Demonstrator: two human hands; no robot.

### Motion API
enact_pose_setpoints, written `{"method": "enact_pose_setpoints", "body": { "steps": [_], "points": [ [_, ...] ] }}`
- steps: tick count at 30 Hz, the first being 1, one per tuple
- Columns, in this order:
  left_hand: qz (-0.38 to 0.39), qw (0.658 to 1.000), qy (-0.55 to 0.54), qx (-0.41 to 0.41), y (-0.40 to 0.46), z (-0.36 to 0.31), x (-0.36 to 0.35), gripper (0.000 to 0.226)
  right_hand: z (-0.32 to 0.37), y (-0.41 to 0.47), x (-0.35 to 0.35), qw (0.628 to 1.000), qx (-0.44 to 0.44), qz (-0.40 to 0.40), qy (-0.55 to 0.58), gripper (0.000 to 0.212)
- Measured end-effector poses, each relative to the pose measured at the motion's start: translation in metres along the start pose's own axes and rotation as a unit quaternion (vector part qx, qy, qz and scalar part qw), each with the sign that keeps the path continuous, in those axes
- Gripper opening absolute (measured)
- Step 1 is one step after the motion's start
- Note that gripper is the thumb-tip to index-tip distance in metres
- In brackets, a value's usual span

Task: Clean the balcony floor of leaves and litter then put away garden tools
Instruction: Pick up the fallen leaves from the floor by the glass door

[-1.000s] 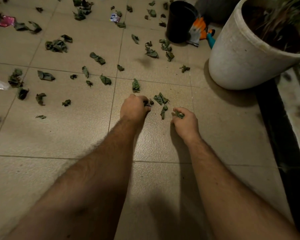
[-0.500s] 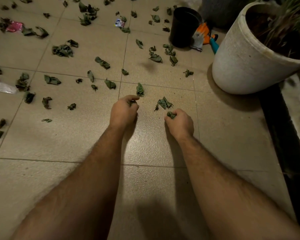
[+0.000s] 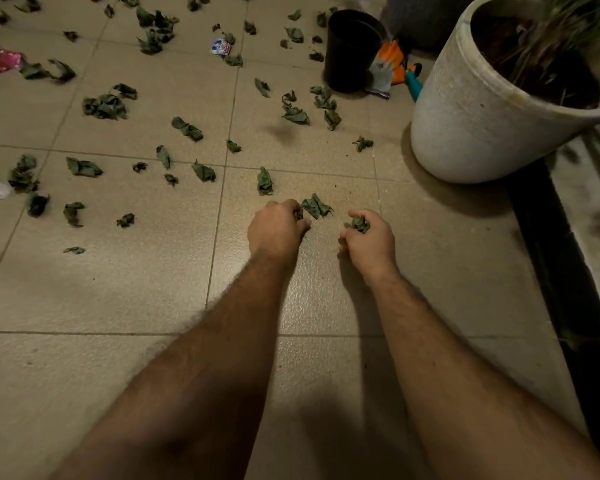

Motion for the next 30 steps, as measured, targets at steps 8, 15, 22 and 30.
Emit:
{"method": "enact_pose_setpoints", "body": {
  "steps": [8,15,22,30],
  "points": [
    [-0.033,0.986,-0.161,0.026,-0.018,0.021,0.011,0.01,0.031,0.012,-0.002,0.99,0.05,-0.056,-0.123,0.025],
    [-0.013,0.861,-0.488,0.146,-0.039,0.074,0.004,0.006,0.058,0.03,-0.04,0.963,0.093,-0.014,-0.252,0.051],
    [0.002,0.807,-0.567,0.166,-0.041,0.081,0.015,0.02,0.059,0.007,-0.067,0.933,0.099,-0.016,-0.344,0.026],
    [0.028,0.714,-0.649,0.261,-0.051,0.102,0.003,0.026,0.045,-0.007,-0.084,0.991,-0.019,0.059,0.118,0.014]
  ]
}}
Point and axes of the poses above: each hand's wrist, its own y-axis towards the middle knuckle, its own x-axis out of the back of the hand, z = x × y, the point moved 10 cm from there along y, towards the middle knuckle, and after that the axes turned 4 degrees about z, right-handed, at the moved point
